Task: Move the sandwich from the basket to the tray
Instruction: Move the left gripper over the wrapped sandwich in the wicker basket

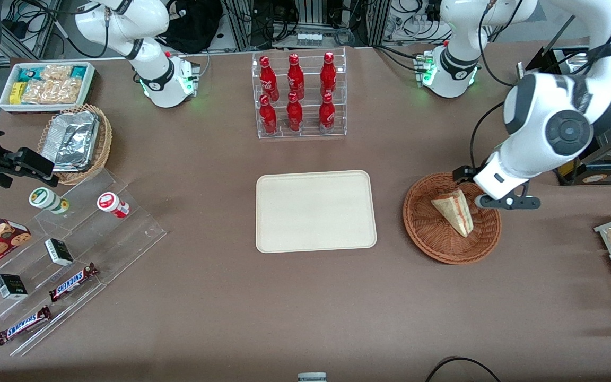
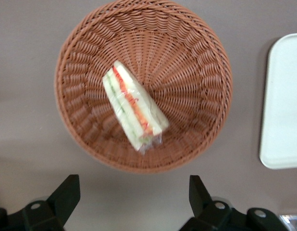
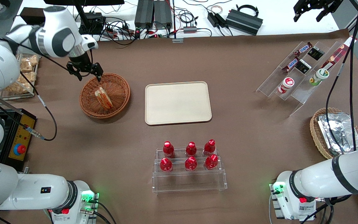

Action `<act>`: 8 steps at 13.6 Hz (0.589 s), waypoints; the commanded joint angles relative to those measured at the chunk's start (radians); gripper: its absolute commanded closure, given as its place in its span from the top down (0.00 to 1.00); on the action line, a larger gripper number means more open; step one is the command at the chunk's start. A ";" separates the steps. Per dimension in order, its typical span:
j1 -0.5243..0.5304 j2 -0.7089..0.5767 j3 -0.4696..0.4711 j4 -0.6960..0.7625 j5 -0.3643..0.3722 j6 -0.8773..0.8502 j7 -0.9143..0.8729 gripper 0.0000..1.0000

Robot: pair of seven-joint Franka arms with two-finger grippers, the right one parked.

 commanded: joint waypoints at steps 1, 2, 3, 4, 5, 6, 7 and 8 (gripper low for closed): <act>0.008 -0.049 -0.007 -0.133 0.006 0.152 -0.026 1.00; 0.008 -0.041 -0.007 -0.150 0.004 0.186 -0.087 1.00; 0.006 -0.036 -0.007 -0.158 0.004 0.211 -0.157 1.00; 0.006 -0.035 -0.007 -0.164 0.004 0.223 -0.243 1.00; 0.006 -0.029 -0.008 -0.166 0.004 0.233 -0.352 1.00; 0.005 -0.016 -0.008 -0.164 0.006 0.242 -0.493 1.00; 0.003 -0.004 -0.008 -0.164 0.006 0.259 -0.603 1.00; 0.003 0.002 -0.008 -0.166 0.006 0.268 -0.677 1.00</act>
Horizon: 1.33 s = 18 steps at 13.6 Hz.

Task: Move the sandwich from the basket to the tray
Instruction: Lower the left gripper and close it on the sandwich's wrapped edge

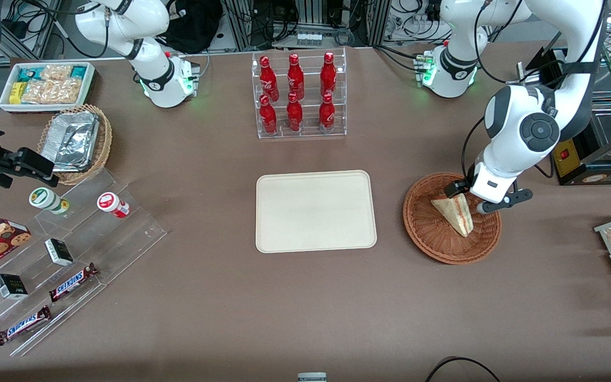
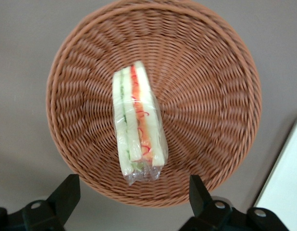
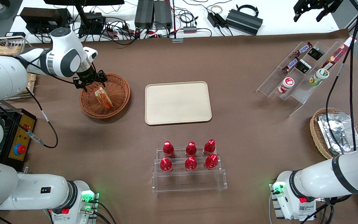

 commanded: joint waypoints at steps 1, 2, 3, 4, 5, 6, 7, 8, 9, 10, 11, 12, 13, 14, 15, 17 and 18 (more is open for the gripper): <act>0.004 0.005 -0.007 -0.018 0.006 0.036 -0.200 1.00; 0.004 0.010 -0.007 -0.018 0.004 0.038 -0.235 1.00; 0.005 0.027 -0.007 -0.017 0.004 0.049 -0.272 1.00; 0.005 0.041 -0.007 -0.018 0.004 0.068 -0.292 1.00; 0.007 0.060 -0.007 -0.020 0.004 0.096 -0.304 1.00; 0.007 0.080 -0.007 -0.021 0.004 0.113 -0.320 1.00; 0.007 0.097 -0.007 -0.021 0.004 0.121 -0.327 1.00; 0.007 0.114 -0.007 -0.023 0.004 0.136 -0.327 1.00; 0.008 0.128 -0.007 -0.030 0.004 0.157 -0.327 1.00; 0.011 0.142 -0.007 -0.032 0.004 0.176 -0.327 0.97; 0.011 0.145 -0.007 -0.032 0.004 0.176 -0.329 0.79; 0.014 0.142 -0.007 -0.033 0.004 0.168 -0.327 0.41; 0.014 0.139 -0.007 -0.033 0.004 0.158 -0.323 0.15; 0.013 0.131 -0.006 -0.030 0.004 0.136 -0.317 0.10; 0.011 0.114 -0.006 -0.024 0.006 0.100 -0.312 0.09; 0.005 0.061 -0.007 -0.010 0.009 0.011 -0.295 0.08; 0.004 0.044 -0.009 0.009 0.009 -0.040 -0.291 0.08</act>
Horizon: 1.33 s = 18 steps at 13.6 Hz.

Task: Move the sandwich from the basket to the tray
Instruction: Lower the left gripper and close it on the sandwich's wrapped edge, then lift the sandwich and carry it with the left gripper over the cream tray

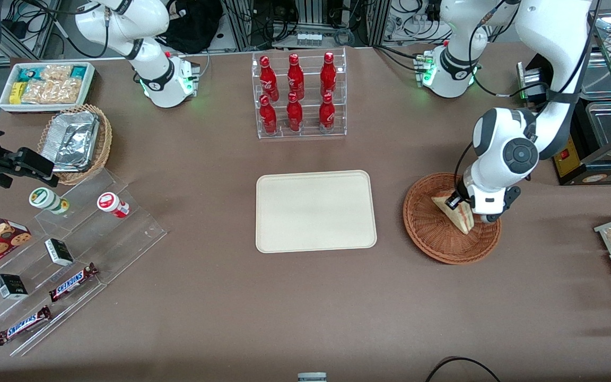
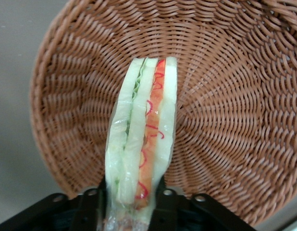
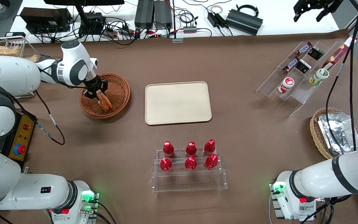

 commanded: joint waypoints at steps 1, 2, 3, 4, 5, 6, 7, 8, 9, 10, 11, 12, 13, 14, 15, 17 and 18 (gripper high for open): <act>0.000 -0.075 -0.016 0.053 0.008 -0.152 0.011 0.08; -0.002 -0.075 -0.033 0.104 0.008 -0.217 0.016 0.08; -0.002 -0.064 -0.054 0.162 0.008 -0.273 0.019 0.08; -0.008 -0.048 -0.076 0.211 0.008 -0.317 0.019 0.08; -0.025 -0.025 -0.096 0.250 0.013 -0.350 0.031 0.08; -0.057 -0.002 -0.102 0.270 0.016 -0.363 0.049 0.08; -0.106 0.023 -0.102 0.287 0.016 -0.362 0.058 0.08; -0.149 0.057 -0.102 0.320 0.018 -0.360 0.059 0.08; -0.190 0.095 -0.102 0.363 0.018 -0.361 0.057 0.08; -0.230 0.132 -0.102 0.404 0.019 -0.363 0.057 0.08; -0.259 0.162 -0.102 0.429 0.024 -0.358 0.060 0.09; -0.298 0.205 -0.102 0.466 0.054 -0.349 0.057 0.09; -0.336 0.250 -0.102 0.512 0.070 -0.340 0.043 0.09; -0.364 0.282 -0.102 0.547 0.062 -0.325 0.037 0.09; -0.384 0.307 -0.102 0.573 0.061 -0.308 0.022 0.09; -0.437 0.362 -0.102 0.630 0.070 -0.276 -0.051 0.09; -0.477 0.391 -0.101 0.662 0.073 -0.276 -0.085 0.09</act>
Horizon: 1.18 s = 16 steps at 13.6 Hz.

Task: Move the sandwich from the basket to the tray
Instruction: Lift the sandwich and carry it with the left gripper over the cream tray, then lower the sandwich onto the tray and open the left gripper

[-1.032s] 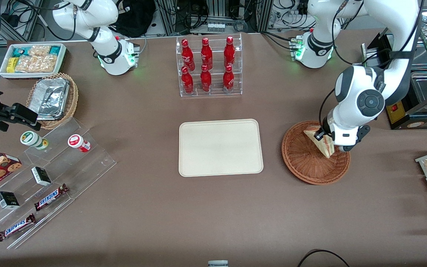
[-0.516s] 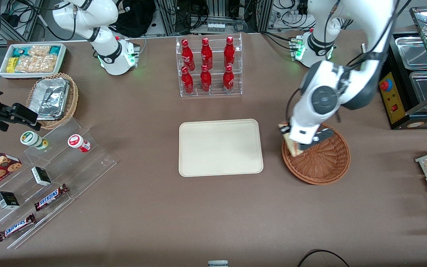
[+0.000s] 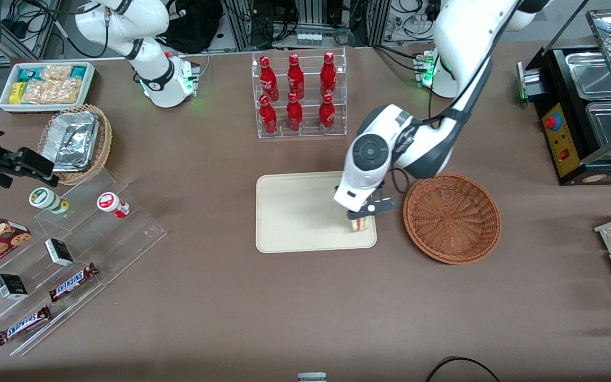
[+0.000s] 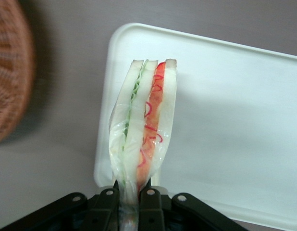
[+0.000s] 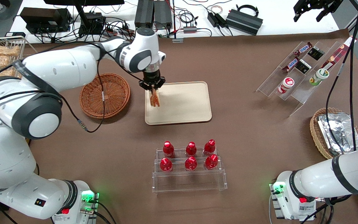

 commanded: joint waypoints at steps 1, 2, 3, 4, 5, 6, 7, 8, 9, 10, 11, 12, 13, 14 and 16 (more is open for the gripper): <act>-0.084 0.089 0.011 0.115 0.026 -0.008 -0.090 0.09; -0.096 0.109 0.009 0.138 0.026 -0.008 -0.110 0.09; -0.113 0.121 0.011 0.148 0.026 -0.005 -0.123 0.09; -0.133 0.137 0.013 0.161 0.027 -0.002 -0.138 0.09; -0.147 0.150 0.014 0.172 0.029 0.013 -0.158 0.09; -0.156 0.161 0.016 0.171 0.041 0.036 -0.170 0.09; -0.157 0.173 0.016 0.172 0.067 0.052 -0.192 0.10; -0.160 0.184 0.014 0.171 0.098 0.060 -0.222 0.13; -0.171 0.189 0.014 0.171 0.121 0.061 -0.241 0.18; -0.174 0.189 0.014 0.171 0.123 0.061 -0.244 0.38; -0.173 0.190 0.014 0.171 0.121 0.061 -0.244 0.99; -0.173 0.186 0.014 0.171 0.121 0.061 -0.249 1.00; -0.171 0.169 0.014 0.172 0.115 0.054 -0.253 1.00; -0.165 0.140 0.014 0.171 0.112 0.046 -0.252 1.00; -0.142 0.088 0.016 0.169 0.110 -0.033 -0.239 1.00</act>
